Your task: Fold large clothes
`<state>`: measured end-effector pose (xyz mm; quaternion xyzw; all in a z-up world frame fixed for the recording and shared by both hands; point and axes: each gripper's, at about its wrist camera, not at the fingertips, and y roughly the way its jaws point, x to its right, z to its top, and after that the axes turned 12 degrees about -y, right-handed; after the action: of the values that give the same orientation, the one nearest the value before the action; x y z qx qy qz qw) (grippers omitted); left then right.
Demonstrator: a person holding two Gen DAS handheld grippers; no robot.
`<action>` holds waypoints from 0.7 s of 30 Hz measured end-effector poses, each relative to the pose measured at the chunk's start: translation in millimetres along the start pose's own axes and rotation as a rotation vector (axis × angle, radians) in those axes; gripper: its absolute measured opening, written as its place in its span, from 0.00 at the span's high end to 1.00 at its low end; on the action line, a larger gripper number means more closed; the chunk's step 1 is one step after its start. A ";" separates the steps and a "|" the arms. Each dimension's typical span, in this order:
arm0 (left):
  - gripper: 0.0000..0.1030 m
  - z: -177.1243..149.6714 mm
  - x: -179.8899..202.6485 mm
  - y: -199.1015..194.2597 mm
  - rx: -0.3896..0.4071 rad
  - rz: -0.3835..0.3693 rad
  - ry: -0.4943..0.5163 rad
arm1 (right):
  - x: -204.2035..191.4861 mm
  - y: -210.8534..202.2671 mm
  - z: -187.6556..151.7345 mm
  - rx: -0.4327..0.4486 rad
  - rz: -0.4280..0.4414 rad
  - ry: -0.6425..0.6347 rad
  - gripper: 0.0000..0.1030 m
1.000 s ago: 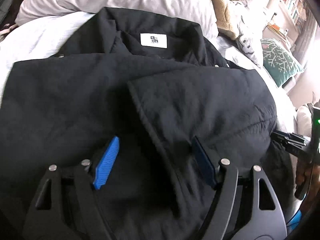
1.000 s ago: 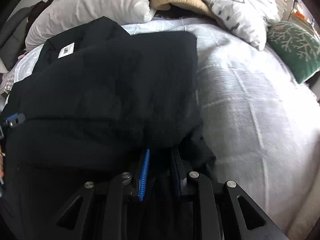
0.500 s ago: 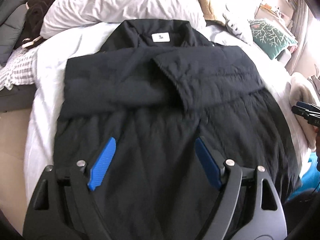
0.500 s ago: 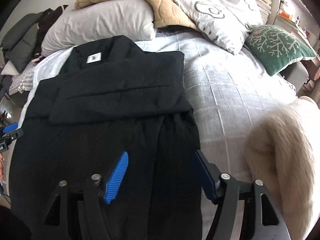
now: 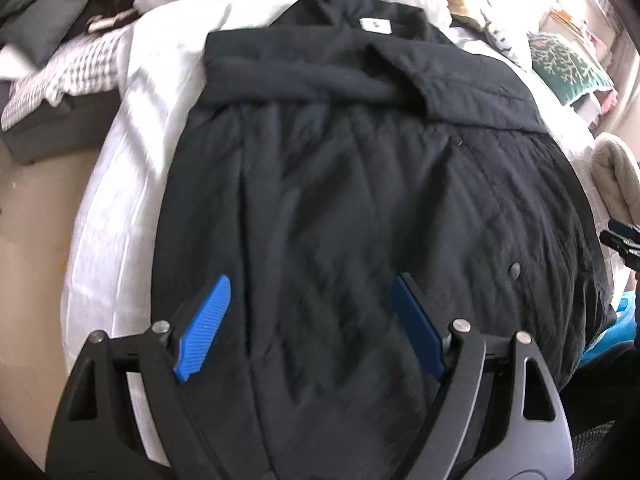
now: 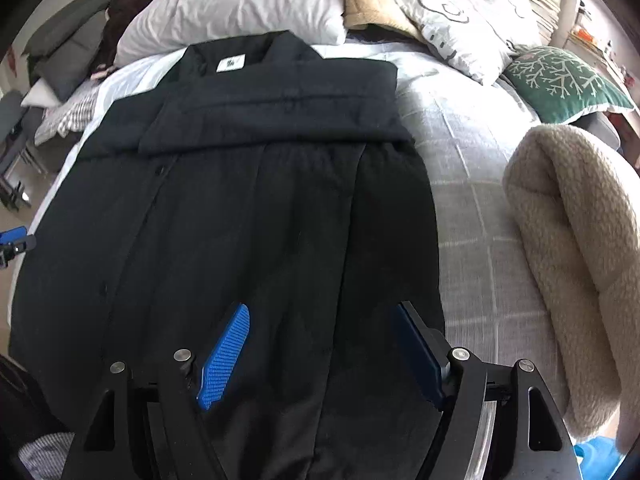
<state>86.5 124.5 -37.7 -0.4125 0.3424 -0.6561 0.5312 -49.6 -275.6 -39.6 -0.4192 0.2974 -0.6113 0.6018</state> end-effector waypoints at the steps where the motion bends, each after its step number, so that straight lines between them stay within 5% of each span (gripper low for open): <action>1: 0.19 -3.5 -6.4 1.8 -0.015 0.000 -0.014 | -1.8 0.0 -3.6 -0.007 -0.003 -0.008 0.26; 13: 0.19 -27.9 -34.3 9.0 -0.170 -0.006 -0.043 | 9.7 18.9 -29.8 -0.135 -0.052 0.014 0.26; 21: 0.19 -41.9 -41.7 9.8 -0.246 -0.068 -0.047 | 35.3 33.2 -54.4 -0.234 0.079 0.169 0.25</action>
<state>56.7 163.8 -71.5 -0.5013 0.3937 -0.6168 0.4618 -78.1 -321.3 -88.6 -0.4214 0.4325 -0.5816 0.5450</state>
